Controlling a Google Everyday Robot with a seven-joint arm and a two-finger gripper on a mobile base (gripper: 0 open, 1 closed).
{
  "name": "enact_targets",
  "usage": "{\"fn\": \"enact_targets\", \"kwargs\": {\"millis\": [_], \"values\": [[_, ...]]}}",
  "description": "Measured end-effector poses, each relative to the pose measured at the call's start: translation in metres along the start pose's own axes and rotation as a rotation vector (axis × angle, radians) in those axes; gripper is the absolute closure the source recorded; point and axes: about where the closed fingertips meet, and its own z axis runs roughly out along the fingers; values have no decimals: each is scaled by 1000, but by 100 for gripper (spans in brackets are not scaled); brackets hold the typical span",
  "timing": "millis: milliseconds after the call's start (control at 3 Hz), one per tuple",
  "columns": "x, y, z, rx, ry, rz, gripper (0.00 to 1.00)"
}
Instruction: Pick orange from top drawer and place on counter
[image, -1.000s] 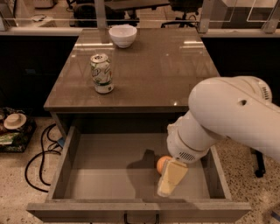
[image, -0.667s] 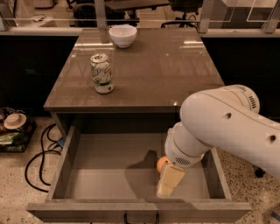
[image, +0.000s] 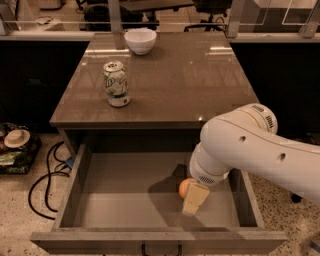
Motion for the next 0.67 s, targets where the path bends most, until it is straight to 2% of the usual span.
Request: {"fn": "enact_targets", "kwargs": {"millis": [667], "values": [[8, -4, 20, -17, 34, -11, 0]]}}
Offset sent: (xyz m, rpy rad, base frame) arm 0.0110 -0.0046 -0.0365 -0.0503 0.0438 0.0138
